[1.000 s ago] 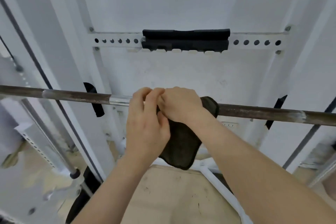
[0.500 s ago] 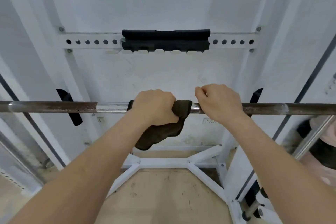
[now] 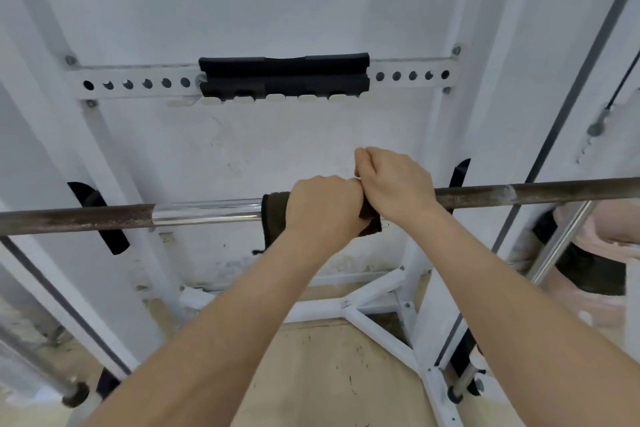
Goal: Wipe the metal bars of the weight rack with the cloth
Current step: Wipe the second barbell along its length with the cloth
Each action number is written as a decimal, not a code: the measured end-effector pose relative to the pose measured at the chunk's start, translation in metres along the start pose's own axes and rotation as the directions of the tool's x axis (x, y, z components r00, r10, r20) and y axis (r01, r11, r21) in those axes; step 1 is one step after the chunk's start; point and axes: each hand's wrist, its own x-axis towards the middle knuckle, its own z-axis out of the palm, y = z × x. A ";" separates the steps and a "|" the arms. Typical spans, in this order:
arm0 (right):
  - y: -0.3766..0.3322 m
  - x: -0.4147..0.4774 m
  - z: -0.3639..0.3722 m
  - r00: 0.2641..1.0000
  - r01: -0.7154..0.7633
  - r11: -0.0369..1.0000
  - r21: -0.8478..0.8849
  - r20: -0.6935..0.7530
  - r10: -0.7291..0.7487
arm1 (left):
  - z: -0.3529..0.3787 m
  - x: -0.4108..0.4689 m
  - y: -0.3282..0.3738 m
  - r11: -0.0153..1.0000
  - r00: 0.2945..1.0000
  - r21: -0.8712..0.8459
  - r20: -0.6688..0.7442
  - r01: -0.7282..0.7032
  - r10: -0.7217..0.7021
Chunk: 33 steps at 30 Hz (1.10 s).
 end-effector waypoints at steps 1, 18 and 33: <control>-0.001 -0.002 -0.001 1.000 0.023 1.000 -0.008 0.010 -0.023 | -0.002 -0.002 -0.008 0.999 1.000 -0.031 0.011 -0.010 0.010; -0.003 -0.008 0.008 0.993 0.111 0.978 -0.175 -0.015 -0.116 | -0.034 0.007 -0.059 0.960 0.786 -0.209 0.617 0.187 -0.019; -0.009 -0.014 -0.017 0.991 0.043 0.961 0.272 0.107 -0.075 | -0.023 -0.047 -0.125 0.969 0.940 -0.011 0.244 0.247 -0.237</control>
